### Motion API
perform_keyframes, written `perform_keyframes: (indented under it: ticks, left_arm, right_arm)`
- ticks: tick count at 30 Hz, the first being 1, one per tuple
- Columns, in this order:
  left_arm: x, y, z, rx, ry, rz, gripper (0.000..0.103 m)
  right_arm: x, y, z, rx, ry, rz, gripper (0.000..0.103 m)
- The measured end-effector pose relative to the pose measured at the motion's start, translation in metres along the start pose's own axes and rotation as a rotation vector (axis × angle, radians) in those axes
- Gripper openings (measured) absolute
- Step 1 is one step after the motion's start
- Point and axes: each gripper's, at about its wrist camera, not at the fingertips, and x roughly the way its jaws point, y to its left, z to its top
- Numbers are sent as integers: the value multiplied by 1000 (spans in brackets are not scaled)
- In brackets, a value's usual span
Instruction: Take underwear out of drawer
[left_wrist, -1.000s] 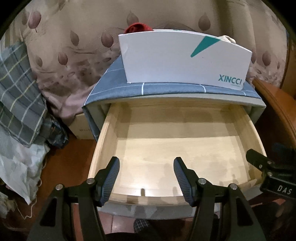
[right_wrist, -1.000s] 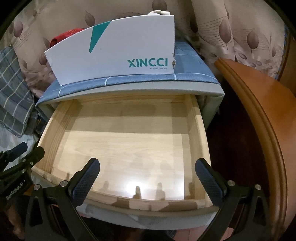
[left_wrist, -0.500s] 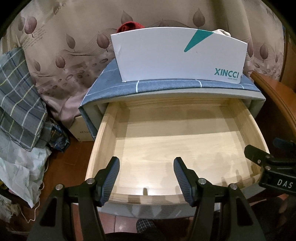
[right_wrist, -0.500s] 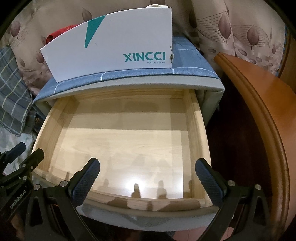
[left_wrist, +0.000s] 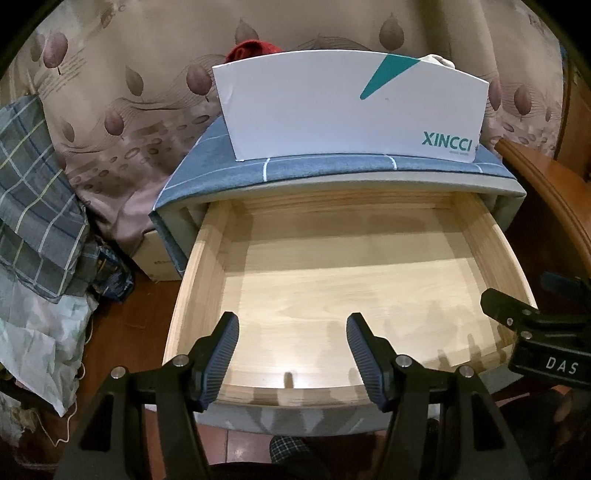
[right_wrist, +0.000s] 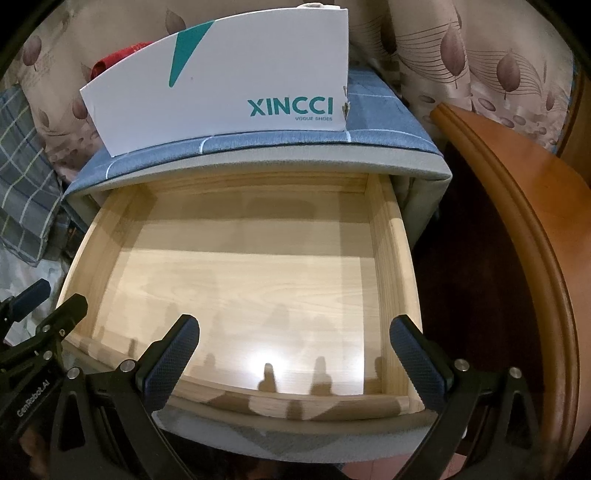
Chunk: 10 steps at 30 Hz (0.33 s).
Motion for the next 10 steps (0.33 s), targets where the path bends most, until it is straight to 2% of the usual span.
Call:
perform_keyframes:
  ticks: [10]
  left_arm:
    - [-1,-4,0,20,-15,-6,62]
  right_arm:
    - [1,2,0,-12,5,-8,102]
